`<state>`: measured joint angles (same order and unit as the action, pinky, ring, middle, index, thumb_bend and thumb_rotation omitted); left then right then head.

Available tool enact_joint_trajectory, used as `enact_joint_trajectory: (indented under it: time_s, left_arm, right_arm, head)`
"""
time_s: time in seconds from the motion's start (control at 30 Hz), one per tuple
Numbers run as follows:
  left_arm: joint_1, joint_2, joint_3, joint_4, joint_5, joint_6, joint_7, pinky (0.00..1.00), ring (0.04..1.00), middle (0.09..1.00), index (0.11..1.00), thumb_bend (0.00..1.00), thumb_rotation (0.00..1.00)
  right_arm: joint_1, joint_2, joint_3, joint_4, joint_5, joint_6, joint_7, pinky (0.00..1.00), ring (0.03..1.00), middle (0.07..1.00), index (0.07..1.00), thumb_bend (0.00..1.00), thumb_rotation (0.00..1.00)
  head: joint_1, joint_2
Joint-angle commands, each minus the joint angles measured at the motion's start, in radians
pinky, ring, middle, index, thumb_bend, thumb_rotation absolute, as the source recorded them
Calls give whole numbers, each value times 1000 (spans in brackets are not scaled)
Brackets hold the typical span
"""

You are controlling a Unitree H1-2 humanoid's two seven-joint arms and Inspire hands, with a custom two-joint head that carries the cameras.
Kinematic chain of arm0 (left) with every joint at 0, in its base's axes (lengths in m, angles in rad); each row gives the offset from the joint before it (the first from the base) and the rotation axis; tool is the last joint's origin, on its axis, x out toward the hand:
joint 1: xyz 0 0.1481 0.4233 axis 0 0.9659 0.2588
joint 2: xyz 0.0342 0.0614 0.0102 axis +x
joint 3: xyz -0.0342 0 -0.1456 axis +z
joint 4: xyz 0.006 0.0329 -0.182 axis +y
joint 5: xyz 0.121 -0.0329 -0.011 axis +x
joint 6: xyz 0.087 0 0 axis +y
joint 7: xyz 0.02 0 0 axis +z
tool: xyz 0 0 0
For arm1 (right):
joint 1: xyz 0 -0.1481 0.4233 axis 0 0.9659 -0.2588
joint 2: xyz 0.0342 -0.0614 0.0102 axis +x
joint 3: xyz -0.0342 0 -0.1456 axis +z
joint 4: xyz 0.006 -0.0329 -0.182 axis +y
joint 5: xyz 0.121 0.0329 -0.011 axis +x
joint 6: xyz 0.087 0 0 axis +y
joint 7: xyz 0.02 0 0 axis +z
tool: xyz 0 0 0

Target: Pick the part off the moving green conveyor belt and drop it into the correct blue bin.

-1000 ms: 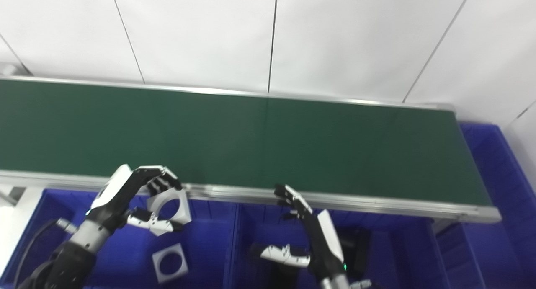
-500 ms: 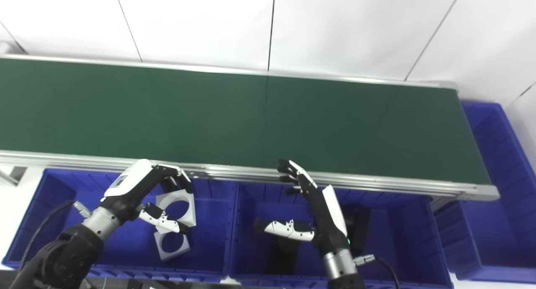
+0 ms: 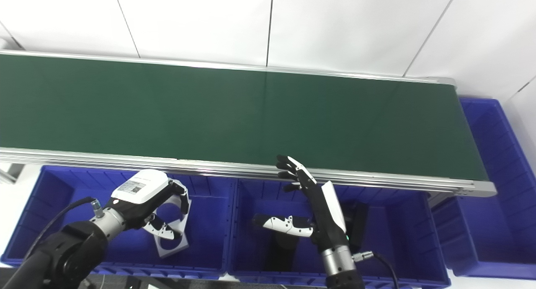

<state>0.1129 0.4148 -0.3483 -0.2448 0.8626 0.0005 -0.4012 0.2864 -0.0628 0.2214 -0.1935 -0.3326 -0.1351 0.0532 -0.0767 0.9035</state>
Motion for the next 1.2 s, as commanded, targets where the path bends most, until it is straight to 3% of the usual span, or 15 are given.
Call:
enact_joint_trajectory:
  time_s: [0.0,0.03,0.2,0.33,0.57,0.7,0.97,1.17]
  left_arm:
    - [-12,20,16,-46,-46,-17,-4,809,737,735,702,756,378]
    - [-10,21,20,-49,-65,-16,-9,813,766,776,761,806,391]
    - [30,1,74,-52,-226,-51,31,776,829,877,871,929,333]
    - [53,-23,111,-47,-378,-80,49,723,831,883,876,950,313]
    - [96,-128,187,15,-666,-158,103,718,835,881,874,934,360]
    - [110,-179,225,68,-763,-228,135,731,818,872,887,931,394]
    - [119,-211,265,145,-876,-311,143,788,820,877,928,898,391]
    - [126,-225,276,157,-927,-314,139,788,827,878,925,909,372]
  right_arm:
    - [-6,9,-1,-41,1,4,-6,635,766,821,853,812,384]
    - [-6,8,0,-43,1,6,-5,636,768,822,856,809,383]
    - [-3,9,2,-50,1,18,0,640,768,822,857,812,367]
    - [0,10,3,-58,5,27,2,642,769,821,856,816,366]
    - [8,5,8,-64,-2,37,2,642,774,828,855,819,355]
    - [12,0,13,-71,-3,48,9,649,773,829,859,814,371]
    - [21,7,19,-73,-16,49,1,652,773,829,864,799,369]
    - [16,4,23,-67,-39,40,-4,659,776,828,870,803,384]
  head:
    - [-2,0]
    - [-3,0]
    - [-9,0]
    - [-11,-2]
    - [-4,-12]
    - [-5,-18]
    - [-18,-28]
    - [-21,-29]
